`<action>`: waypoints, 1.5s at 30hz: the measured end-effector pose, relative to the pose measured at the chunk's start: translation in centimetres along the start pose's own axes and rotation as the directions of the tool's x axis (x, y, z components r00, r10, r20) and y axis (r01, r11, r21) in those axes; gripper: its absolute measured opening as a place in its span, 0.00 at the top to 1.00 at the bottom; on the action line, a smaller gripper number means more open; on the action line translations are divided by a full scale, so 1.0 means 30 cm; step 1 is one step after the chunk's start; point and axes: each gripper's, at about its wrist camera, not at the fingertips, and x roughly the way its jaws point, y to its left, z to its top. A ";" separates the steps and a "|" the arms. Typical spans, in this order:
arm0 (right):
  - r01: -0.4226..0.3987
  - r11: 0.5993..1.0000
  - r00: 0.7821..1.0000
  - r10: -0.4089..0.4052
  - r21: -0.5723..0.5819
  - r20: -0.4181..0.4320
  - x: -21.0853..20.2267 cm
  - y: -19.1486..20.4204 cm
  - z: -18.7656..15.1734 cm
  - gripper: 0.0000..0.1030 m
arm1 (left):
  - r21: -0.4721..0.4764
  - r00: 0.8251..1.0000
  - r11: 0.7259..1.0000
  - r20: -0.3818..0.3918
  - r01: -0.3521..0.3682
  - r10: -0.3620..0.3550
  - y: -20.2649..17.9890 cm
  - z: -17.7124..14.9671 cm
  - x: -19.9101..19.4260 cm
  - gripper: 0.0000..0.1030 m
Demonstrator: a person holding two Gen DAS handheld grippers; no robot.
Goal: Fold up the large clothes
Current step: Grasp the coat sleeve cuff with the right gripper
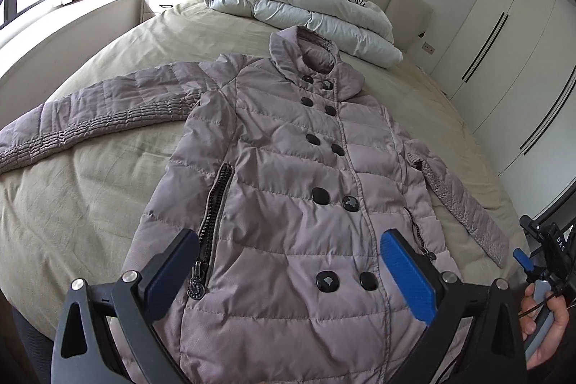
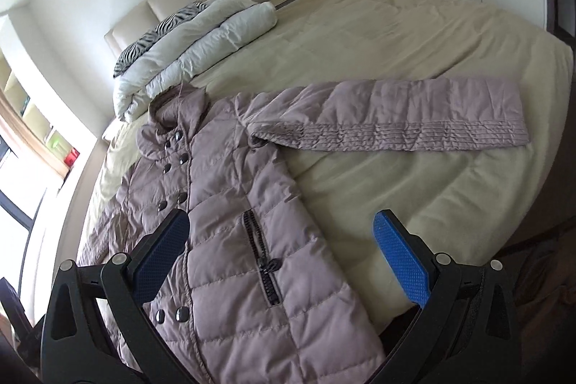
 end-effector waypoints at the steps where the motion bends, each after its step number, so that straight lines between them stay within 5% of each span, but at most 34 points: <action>1: -0.010 0.996 0.999 0.007 0.087 0.032 -0.004 -0.134 0.038 0.00 | 0.011 0.999 1.000 0.032 0.010 -0.010 -0.008 0.002 -0.004 0.00; 5: -0.017 0.945 0.992 -0.025 0.327 0.125 -0.022 -0.576 0.130 0.00 | 0.086 1.000 0.996 -0.009 -0.027 0.028 -0.070 0.015 0.028 0.00; 11: -0.089 0.825 0.987 -0.003 0.558 0.162 0.027 -1.094 0.188 0.08 | 0.035 0.994 0.999 -0.105 0.024 -0.020 -0.088 0.016 0.111 0.00; 16: -0.138 0.783 0.983 0.032 0.607 0.182 0.110 -1.311 0.211 0.15 | 0.048 0.986 0.996 -0.153 0.071 -0.062 -0.148 0.001 0.159 0.00; 24: -0.127 0.815 0.991 0.082 0.565 0.104 0.249 -1.402 0.251 0.34 | 0.065 0.975 0.990 -0.190 0.127 -0.113 -0.226 -0.018 0.188 0.00; 28: -0.072 0.836 0.997 0.045 0.544 0.062 0.268 -1.369 0.251 0.63 | 0.071 0.974 0.988 -0.191 0.135 -0.120 -0.235 -0.020 0.186 0.00; 36: 0.080 0.929 0.995 -0.097 0.361 0.029 0.188 -1.100 0.315 0.76 | 0.043 0.973 0.987 -0.183 0.153 -0.142 -0.198 -0.013 0.175 0.00; 40: 0.131 0.977 0.987 -0.145 0.170 0.067 0.133 -0.828 0.421 0.79 | 0.028 0.974 0.987 -0.166 0.161 -0.154 -0.171 -0.005 0.166 0.00; 45: 0.091 0.993 0.991 -0.082 -0.079 0.104 0.117 -0.369 0.481 0.80 | -0.003 0.977 0.987 -0.143 0.162 -0.160 -0.115 0.008 0.158 0.00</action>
